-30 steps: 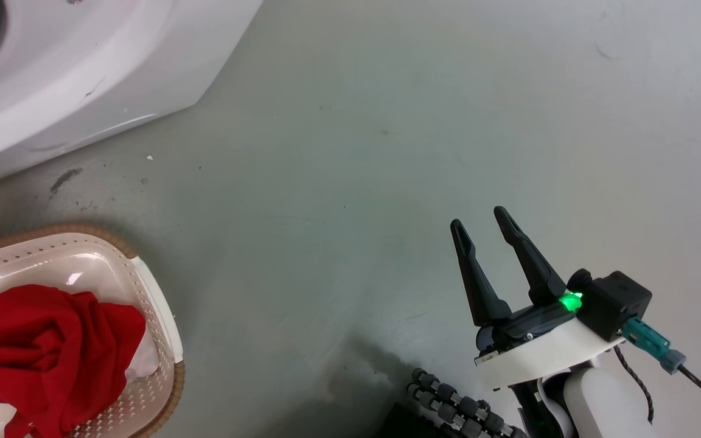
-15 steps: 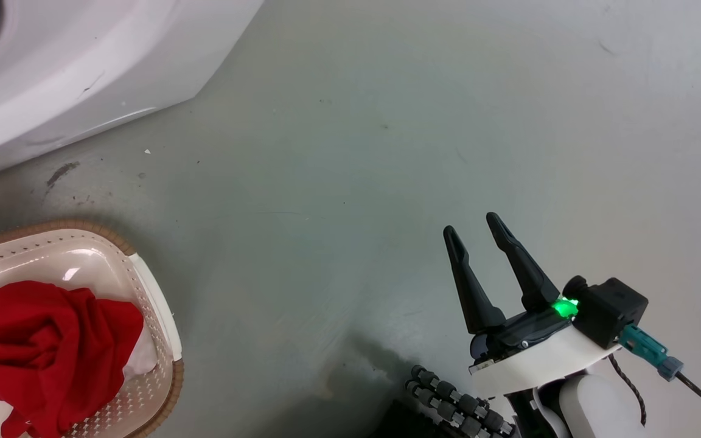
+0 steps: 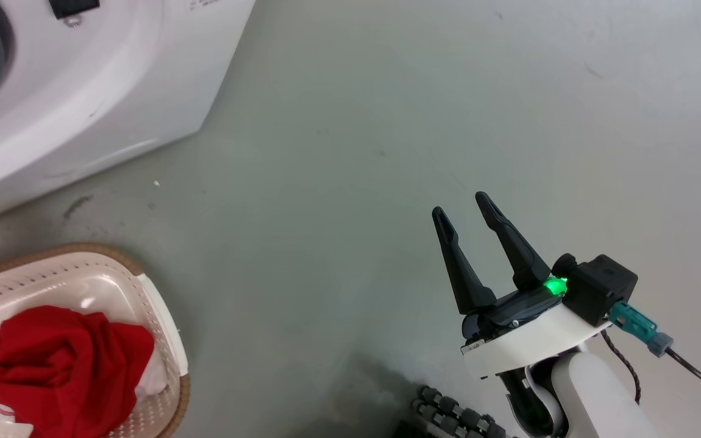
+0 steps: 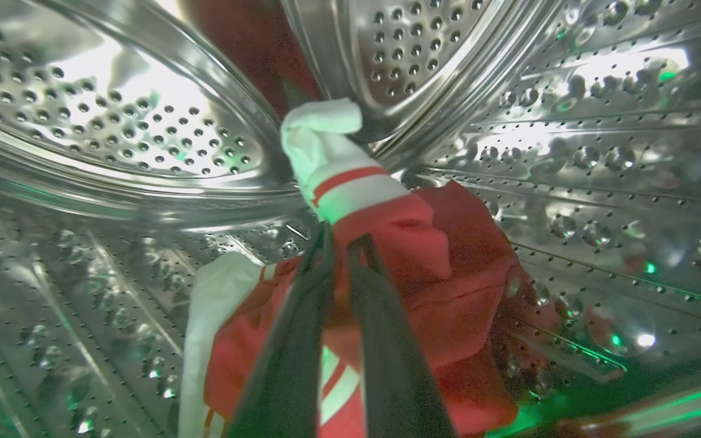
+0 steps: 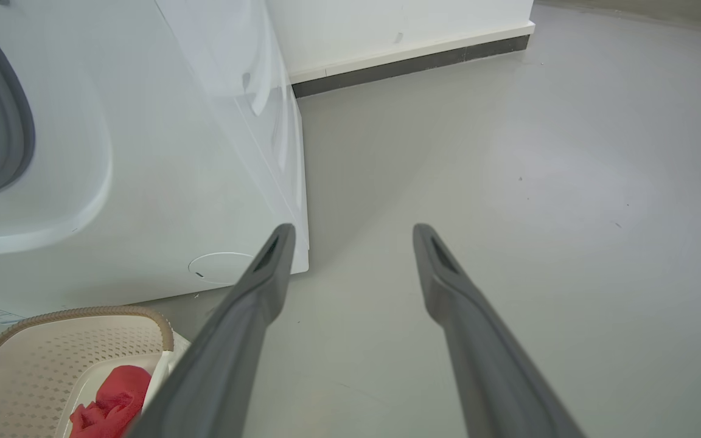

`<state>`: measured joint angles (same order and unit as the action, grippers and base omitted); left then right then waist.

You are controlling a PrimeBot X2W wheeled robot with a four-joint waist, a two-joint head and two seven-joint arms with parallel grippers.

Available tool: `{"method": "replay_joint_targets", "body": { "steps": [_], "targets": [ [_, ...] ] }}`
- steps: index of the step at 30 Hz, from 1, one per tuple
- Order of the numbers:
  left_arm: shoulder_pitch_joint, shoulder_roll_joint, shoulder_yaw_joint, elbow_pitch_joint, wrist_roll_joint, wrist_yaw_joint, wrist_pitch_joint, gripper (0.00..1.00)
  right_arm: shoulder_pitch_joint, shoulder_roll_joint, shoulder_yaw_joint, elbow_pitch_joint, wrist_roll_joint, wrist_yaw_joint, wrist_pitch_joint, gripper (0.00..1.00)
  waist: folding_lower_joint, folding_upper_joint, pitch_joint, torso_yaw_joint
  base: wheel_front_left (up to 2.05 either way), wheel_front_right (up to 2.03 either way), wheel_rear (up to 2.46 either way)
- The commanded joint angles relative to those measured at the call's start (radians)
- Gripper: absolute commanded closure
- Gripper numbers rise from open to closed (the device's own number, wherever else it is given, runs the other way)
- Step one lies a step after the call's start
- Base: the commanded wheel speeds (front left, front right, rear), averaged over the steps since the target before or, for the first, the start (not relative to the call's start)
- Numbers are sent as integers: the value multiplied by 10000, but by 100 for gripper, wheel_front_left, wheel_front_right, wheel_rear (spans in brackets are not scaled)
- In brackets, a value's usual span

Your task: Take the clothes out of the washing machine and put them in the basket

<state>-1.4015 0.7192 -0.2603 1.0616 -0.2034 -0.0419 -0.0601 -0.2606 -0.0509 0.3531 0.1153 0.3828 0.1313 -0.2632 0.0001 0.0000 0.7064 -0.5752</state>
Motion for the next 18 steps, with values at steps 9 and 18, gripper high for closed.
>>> {"method": "replay_joint_targets", "body": {
  "steps": [9,18],
  "targets": [
    [2670,-1091,610,101,-960,230,-2016,100,231,10,-502,408,-519,-10,-20,0,-1,0,-1913,681,0,0,0],
    [5771,-1915,1655,-2584,-1438,449,-2072,100,774,10,-948,767,-1013,-11,-20,0,-1,0,-3413,1445,0,0,0]
  ]
}}
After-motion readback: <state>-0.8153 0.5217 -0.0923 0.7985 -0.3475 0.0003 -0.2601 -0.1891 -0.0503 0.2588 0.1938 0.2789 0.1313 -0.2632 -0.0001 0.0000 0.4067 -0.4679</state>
